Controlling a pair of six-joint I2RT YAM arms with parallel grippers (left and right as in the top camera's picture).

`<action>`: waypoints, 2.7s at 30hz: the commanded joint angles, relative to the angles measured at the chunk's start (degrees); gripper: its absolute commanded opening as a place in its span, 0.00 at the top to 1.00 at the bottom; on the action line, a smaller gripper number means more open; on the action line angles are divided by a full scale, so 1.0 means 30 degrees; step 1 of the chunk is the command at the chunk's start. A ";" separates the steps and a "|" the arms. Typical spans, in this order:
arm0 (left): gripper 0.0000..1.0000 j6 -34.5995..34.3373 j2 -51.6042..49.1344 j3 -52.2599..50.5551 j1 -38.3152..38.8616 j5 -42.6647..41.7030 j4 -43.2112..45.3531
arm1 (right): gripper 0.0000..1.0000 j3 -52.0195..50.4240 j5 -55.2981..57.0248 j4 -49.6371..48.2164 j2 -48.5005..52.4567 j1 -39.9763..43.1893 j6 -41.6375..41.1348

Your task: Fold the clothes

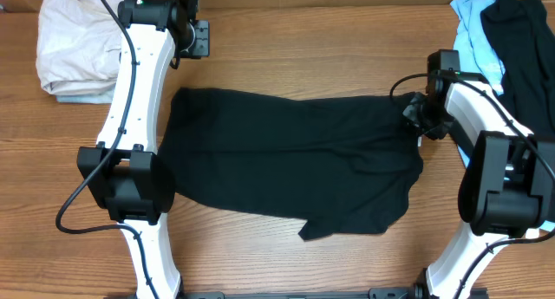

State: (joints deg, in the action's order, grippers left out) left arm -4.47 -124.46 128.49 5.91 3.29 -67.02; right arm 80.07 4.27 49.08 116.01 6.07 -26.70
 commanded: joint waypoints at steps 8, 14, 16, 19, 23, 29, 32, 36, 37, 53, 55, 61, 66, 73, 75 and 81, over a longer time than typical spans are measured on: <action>0.62 -0.0219 -0.0306 -0.3381 -0.0124 -0.0109 0.4503 | 0.16 0.4932 -0.4656 0.5901 -0.0029 0.1311 0.4481; 0.71 -0.0211 -0.0306 -0.6645 -0.0117 -0.0109 0.6907 | 0.20 0.7410 -0.4816 0.9151 -0.0095 0.1268 0.5217; 0.83 -0.0211 -0.0306 -0.7533 -0.0124 -0.0102 0.7016 | 0.23 0.7446 -0.4823 0.9508 -0.0095 0.1239 0.5217; 0.96 -0.0233 -0.0306 -0.8852 -0.0124 -0.0131 0.7023 | 0.48 0.7424 -0.4823 0.9828 -0.0087 0.1166 0.5217; 0.96 -0.0233 -0.0306 -1.0688 -0.0095 -0.0117 0.7716 | 0.87 0.7424 -0.4830 0.9785 -0.0087 0.0976 0.5209; 0.96 -0.0291 -0.0306 -1.2728 -0.0124 -0.0095 0.8641 | 0.96 0.7125 -0.4954 0.8269 -0.0080 -0.0087 0.5209; 0.96 -0.0291 -0.0306 -1.2903 -0.0131 -0.0036 0.9071 | 0.96 0.6171 -0.4954 0.6557 -0.0051 -0.0969 0.5195; 0.96 -0.0291 -0.0306 -1.2903 -0.0131 0.0095 0.9515 | 0.96 0.3978 -0.3701 0.4364 -0.0044 -0.1734 0.3825; 0.96 -0.0291 -0.0306 -1.2903 -0.0131 0.0102 0.9522 | 0.96 0.3548 -0.3643 0.4080 -0.0044 -0.1756 0.3810; 0.96 -0.4670 -0.0306 -1.2903 -0.0750 0.0736 1.0010 | 0.96 -0.2980 -0.2841 -0.4685 0.0138 -0.1756 0.2608; 0.96 -0.4677 -0.0306 -1.2903 -0.0750 0.0729 1.0258 | 0.96 -0.3089 -0.2506 -0.5734 0.0466 -0.1756 0.2331; 0.96 -0.4670 -0.0306 -1.2903 -0.0743 0.0736 1.1380 | 0.96 -0.3082 -0.2441 -1.0185 0.1829 -0.1756 0.2302; 0.96 -0.4670 -0.0306 -1.2910 -0.0750 0.0736 1.2976 | 0.96 -0.3082 -0.2361 -1.3697 0.2470 -0.1756 0.2237; 0.96 -0.4503 -0.0306 -1.2917 -0.0750 0.1173 1.6167 | 0.89 -0.2710 -0.2965 -1.5081 0.2484 -0.1749 0.2244; 0.96 -0.4503 -0.0299 -1.2896 -0.0750 0.1180 1.7041 | 0.89 -0.2448 -0.3206 -1.4834 0.2441 -0.1749 0.2244; 0.92 -0.3096 -0.0015 -1.0724 -0.0750 0.1224 1.5059 | 0.30 -0.0350 -0.3555 -1.1511 0.0867 -0.1734 0.2288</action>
State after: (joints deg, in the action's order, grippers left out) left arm -16.99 -124.84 91.15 3.66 5.85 -18.48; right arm 75.48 -6.55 10.96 121.43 0.67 -19.90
